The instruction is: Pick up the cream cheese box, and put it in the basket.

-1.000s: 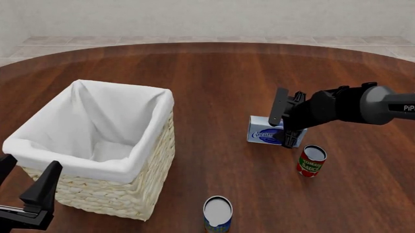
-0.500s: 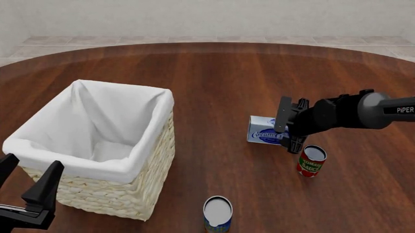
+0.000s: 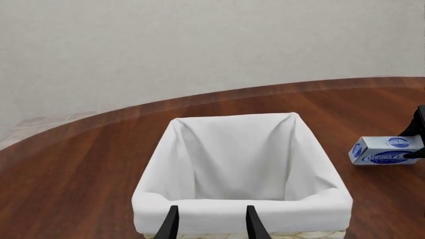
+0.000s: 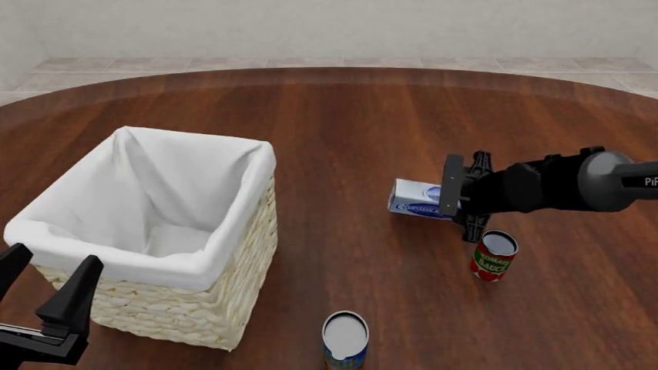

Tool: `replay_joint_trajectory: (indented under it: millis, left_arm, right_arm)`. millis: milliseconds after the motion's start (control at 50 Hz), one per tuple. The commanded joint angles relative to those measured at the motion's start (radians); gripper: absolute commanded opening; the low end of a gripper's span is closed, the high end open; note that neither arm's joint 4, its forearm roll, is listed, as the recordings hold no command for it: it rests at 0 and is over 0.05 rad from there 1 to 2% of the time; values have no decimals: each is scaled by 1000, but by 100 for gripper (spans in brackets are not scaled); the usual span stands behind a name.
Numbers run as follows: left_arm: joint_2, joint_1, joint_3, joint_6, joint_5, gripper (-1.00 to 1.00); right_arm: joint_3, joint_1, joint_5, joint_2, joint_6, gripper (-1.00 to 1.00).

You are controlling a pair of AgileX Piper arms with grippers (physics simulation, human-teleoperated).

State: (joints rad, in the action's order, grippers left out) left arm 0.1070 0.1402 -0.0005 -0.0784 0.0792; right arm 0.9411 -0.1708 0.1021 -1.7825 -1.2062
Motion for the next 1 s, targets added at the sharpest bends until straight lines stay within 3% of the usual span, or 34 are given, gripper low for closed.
replay_joint_trajectory:
  millis: [20,140,280,420,560,580,760,820,940,1000]
  left_arm:
    - [3,4,0,-1,2,100]
    - [3,5,0,-1,2,100]
    - [2,6,0,-1,2,100]
    - [2,5,0,1,2,100]
    - [1,5,0,1,1,100]
    - [1,5,0,2,1,100]
    - [-12,7,0,2,-6,100]
    - [-17,10,0,2,-9,100]
    - [-28,8,0,7,-16,100]
    - [-31,12,0,8,-17,100]
  right_arm:
    - [-36,-10,-55,66,-15,-100]
    - [-51,-37,-62,142,3,-100]
    - [-53,-81,-8,246,49,-100]
    - [-19,-140,96,350,106,-100]
    - [21,-173,180,419,109,-100]
    - [36,-191,222,461,89,-100]
    - [347,-261,506,511,162,-100]
    - [511,-341,627,484,266,-100]
    - [696,-415,755,439,316,-100]
    - [756,-432,787,420,295,-100]
